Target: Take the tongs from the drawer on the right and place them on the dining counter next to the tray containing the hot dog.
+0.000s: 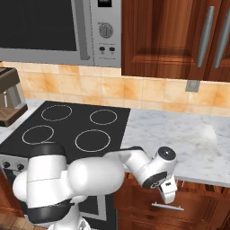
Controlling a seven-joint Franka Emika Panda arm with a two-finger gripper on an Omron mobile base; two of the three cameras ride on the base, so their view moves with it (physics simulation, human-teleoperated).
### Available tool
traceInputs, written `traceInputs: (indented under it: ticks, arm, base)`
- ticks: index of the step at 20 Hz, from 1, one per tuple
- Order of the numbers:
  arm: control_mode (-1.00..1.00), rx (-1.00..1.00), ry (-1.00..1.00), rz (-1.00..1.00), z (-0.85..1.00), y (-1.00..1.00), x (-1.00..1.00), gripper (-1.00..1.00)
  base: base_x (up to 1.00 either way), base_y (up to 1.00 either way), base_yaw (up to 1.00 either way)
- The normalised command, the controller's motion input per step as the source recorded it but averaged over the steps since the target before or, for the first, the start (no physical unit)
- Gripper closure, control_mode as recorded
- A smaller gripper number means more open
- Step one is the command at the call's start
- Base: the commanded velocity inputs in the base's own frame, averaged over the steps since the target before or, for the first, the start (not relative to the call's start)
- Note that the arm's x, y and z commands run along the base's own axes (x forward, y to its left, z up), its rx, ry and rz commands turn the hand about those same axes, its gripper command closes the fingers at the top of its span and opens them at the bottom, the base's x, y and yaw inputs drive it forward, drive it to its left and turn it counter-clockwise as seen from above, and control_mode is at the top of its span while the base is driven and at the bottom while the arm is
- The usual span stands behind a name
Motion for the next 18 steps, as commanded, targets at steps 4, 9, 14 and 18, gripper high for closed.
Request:
traceInputs:
  ticks: [4, 9, 14, 18]
  arm:
    - [-1.0, 0.0, -0.08, -0.01, -0.07, 0.0, 0.06, -1.0]
    - [-1.0, 0.0, -0.06, 0.0, -0.13, 0.0, 0.0, -1.0]
    - [-1.0, 0.0, -0.04, 0.0, -0.12, 0.0, 0.0, -1.0]
    - [-1.0, 0.0, -0.01, 0.0, -0.09, 0.0, 0.09, -1.0]
  base:
    - [0.0, 0.0, 0.0]
    - [0.0, 0.0, 0.0]
    - [0.0, 0.0, 0.0]
    - [0.0, 0.0, 0.0]
